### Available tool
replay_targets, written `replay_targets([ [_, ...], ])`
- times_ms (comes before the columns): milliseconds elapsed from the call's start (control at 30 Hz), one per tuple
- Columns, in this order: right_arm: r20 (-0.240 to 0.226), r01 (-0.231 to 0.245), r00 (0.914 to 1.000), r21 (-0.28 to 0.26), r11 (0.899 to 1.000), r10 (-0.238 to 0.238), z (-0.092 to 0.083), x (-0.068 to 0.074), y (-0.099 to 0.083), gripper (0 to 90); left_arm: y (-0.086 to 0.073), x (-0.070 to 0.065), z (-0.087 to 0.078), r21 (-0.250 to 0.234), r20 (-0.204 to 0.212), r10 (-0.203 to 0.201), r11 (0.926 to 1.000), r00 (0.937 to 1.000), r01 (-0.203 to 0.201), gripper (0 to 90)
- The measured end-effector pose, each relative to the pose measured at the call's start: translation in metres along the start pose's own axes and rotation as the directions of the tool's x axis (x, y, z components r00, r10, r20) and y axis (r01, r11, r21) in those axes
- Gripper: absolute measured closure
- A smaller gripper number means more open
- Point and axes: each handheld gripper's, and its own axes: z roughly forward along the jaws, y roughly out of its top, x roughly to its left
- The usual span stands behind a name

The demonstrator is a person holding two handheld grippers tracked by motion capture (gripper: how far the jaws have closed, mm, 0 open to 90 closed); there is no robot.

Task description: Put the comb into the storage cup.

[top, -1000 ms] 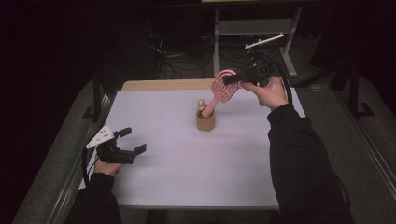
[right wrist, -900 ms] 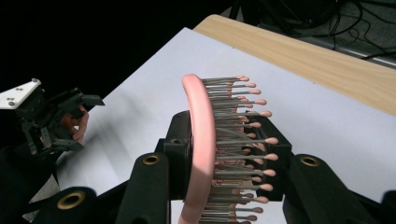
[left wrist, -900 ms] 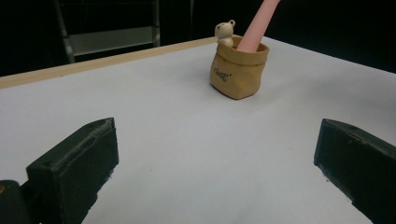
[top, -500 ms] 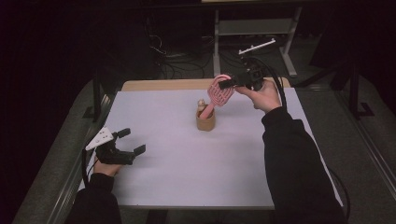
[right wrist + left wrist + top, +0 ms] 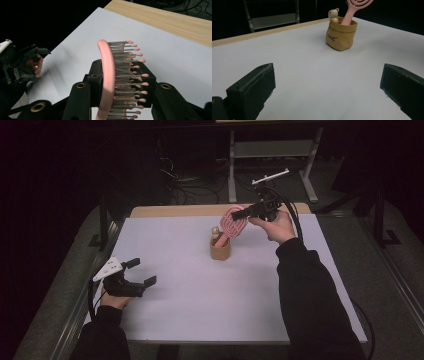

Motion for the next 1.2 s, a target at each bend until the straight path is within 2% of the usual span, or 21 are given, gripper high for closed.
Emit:
replay_targets([
  [233, 0.001, -0.032, 0.9995, 0.005, 0.999, 0.032, -0.001, -0.002, -0.001, 62.0, 0.000, 0.001, -0.001, -0.001, -0.002, -0.001, 1.0000, 1.0000, 0.001, 0.0],
  [333, -0.014, -0.055, 0.9984, 0.010, 0.998, 0.055, -0.001, -0.004, -0.002, 60.8, 0.000, 0.001, -0.001, 0.000, -0.001, 0.000, 1.0000, 1.0000, 0.000, 0.0],
  [400, -0.014, -0.044, 0.9989, 0.007, 0.999, 0.044, -0.002, -0.004, -0.004, 60.7, 0.000, 0.002, 0.000, 0.004, -0.002, -0.004, 1.0000, 1.0000, 0.004, 0.0],
  [533, -0.034, -0.053, 0.9980, 0.004, 0.999, 0.053, -0.005, -0.008, -0.008, 59.1, -0.001, 0.002, 0.000, 0.004, -0.001, -0.007, 1.0000, 1.0000, 0.007, 0.0],
  [667, -0.042, -0.060, 0.9974, -0.005, 0.998, 0.060, -0.008, -0.012, -0.013, 52.3, -0.001, 0.002, 0.000, 0.002, -0.002, -0.007, 1.0000, 1.0000, 0.007, 0.0],
  [767, -0.069, -0.052, 0.9963, -0.023, 0.998, 0.050, -0.011, -0.013, -0.016, 48.9, -0.001, 0.002, 0.000, -0.001, -0.001, -0.010, 1.0000, 1.0000, 0.010, 0.0],
  [933, -0.051, -0.022, 0.9985, -0.022, 1.000, 0.020, -0.013, -0.009, -0.017, 42.3, -0.001, 0.002, 0.000, 0.000, 0.001, -0.009, 1.0000, 1.0000, 0.009, 0.0],
  [1000, -0.020, -0.008, 0.9998, -0.029, 1.000, 0.008, -0.015, -0.007, -0.017, 38.4, -0.001, 0.003, 0.000, 0.002, -0.001, -0.010, 0.9999, 0.9999, 0.010, 0.0],
  [1200, 0.036, 0.019, 0.9992, -0.066, 0.998, -0.017, -0.024, -0.004, -0.018, 18.5, -0.001, 0.002, 0.001, 0.004, 0.000, -0.011, 0.9999, 0.9999, 0.011, 0.0],
])
